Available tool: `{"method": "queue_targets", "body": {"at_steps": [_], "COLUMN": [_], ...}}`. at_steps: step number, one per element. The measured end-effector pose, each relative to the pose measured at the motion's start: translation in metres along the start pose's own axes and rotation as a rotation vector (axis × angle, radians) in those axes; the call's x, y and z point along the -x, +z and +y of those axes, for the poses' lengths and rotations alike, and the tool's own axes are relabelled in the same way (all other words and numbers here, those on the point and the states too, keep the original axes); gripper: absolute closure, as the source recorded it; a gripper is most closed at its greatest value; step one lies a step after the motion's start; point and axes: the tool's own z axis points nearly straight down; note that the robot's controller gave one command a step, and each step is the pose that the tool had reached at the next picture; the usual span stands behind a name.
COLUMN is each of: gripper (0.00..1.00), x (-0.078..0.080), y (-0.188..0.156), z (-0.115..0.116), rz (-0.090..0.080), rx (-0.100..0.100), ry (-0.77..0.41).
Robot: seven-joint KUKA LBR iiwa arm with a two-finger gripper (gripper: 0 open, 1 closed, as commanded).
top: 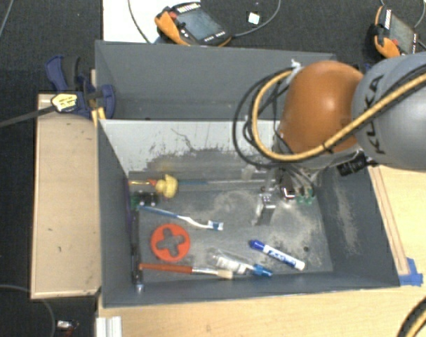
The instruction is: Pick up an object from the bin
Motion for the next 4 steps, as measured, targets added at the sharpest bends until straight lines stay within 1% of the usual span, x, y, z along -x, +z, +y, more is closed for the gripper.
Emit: {"method": "queue_targets", "body": {"at_steps": [1,2,3,4], "gripper": [0.0,0.0,0.0,0.0], "x": [0.002,0.018,0.017,0.012], "y": [-0.005,0.117,0.041,0.115], "z": [0.0,0.091,0.085,0.092], "rz": [-0.008,-0.009,-0.018,0.003], "rx": [0.0,0.001,0.001,0.002], "ry": [0.002,-0.099,0.031,-0.08]}}
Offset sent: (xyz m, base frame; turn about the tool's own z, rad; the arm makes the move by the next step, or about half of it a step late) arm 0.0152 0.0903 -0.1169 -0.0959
